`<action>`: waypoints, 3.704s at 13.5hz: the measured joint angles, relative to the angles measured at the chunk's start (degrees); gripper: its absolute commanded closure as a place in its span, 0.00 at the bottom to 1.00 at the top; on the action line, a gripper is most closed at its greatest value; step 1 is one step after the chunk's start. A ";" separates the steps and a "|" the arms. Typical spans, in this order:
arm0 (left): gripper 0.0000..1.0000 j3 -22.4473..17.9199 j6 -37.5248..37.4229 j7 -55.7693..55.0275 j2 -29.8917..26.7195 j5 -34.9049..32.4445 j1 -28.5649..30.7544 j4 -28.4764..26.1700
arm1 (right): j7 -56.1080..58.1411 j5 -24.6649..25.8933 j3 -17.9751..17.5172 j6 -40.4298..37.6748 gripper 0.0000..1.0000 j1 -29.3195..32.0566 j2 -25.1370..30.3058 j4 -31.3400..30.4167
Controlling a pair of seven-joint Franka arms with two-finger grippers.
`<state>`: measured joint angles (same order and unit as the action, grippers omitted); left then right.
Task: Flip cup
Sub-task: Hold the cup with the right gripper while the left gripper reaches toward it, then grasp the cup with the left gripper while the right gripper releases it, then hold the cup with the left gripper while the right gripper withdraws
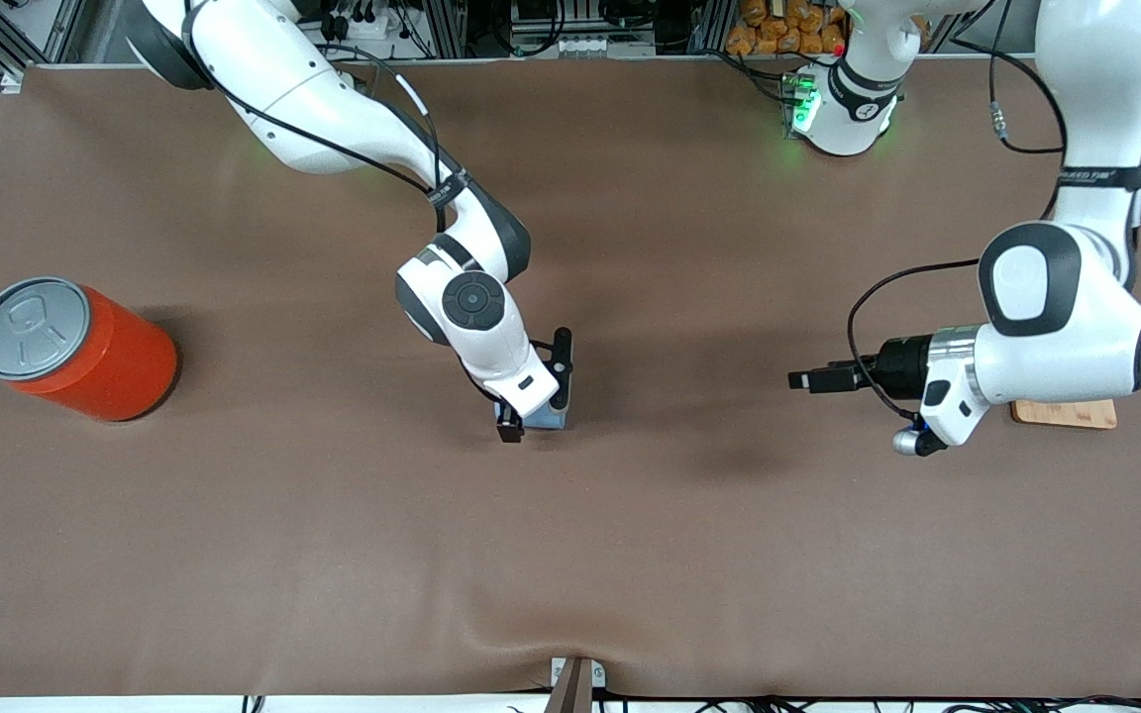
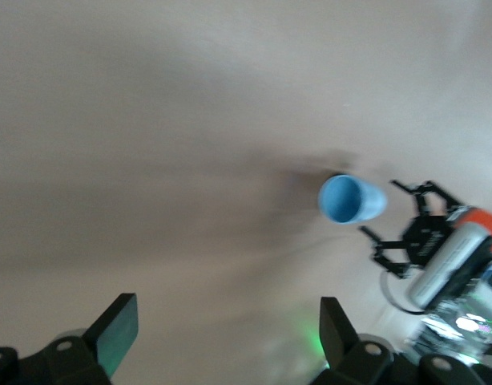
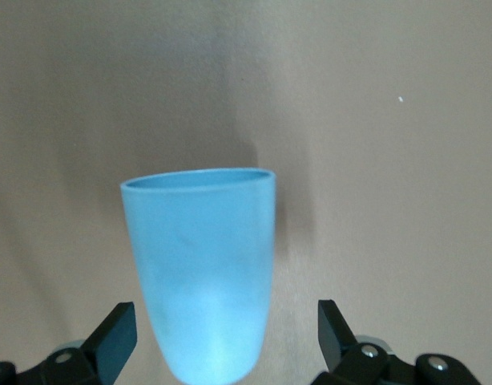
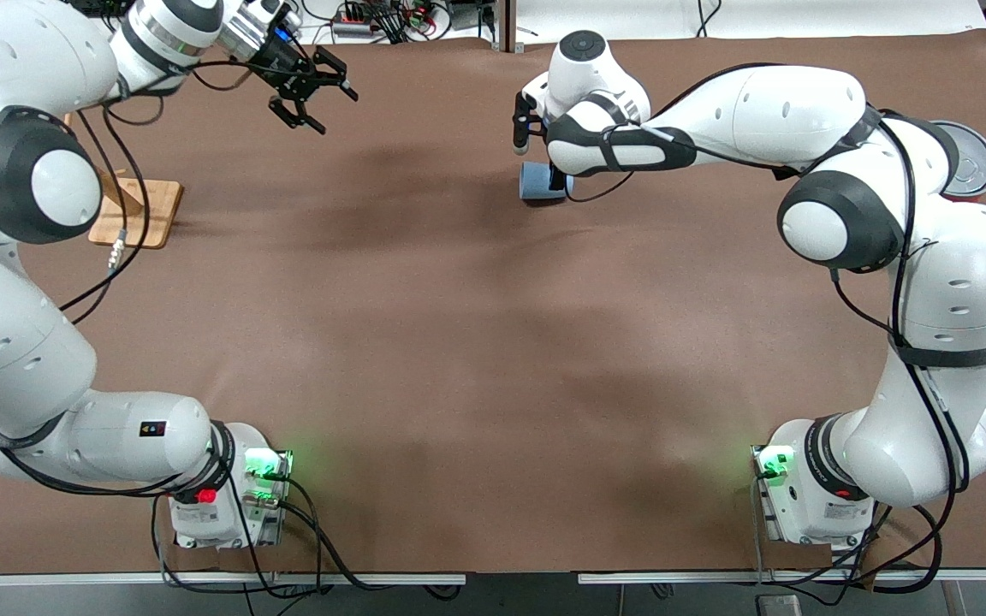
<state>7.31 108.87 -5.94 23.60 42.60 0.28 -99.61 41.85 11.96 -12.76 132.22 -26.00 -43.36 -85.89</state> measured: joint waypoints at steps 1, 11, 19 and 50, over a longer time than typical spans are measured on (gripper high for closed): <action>0.00 0.04 0.66 0.69 1.30 3.81 -0.15 -0.03 | -0.89 -1.41 0.00 -1.14 0.00 0.12 0.52 0.12; 0.00 0.83 7.76 3.69 9.32 26.90 -10.91 -0.02 | -5.65 -18.04 0.20 -8.55 0.00 11.33 5.47 0.47; 0.15 0.83 15.91 19.58 16.23 48.31 -19.62 -0.77 | -15.72 -18.57 0.54 -8.11 0.00 17.91 10.70 1.23; 1.00 -1.41 27.60 35.45 18.38 61.67 -26.68 7.10 | -34.62 -16.25 15.19 -41.53 0.00 29.43 44.52 -10.47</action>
<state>5.89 136.48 29.51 41.98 104.27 -26.40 -92.52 7.23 -4.28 2.44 90.68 3.44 1.16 -96.36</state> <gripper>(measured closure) 0.947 0.000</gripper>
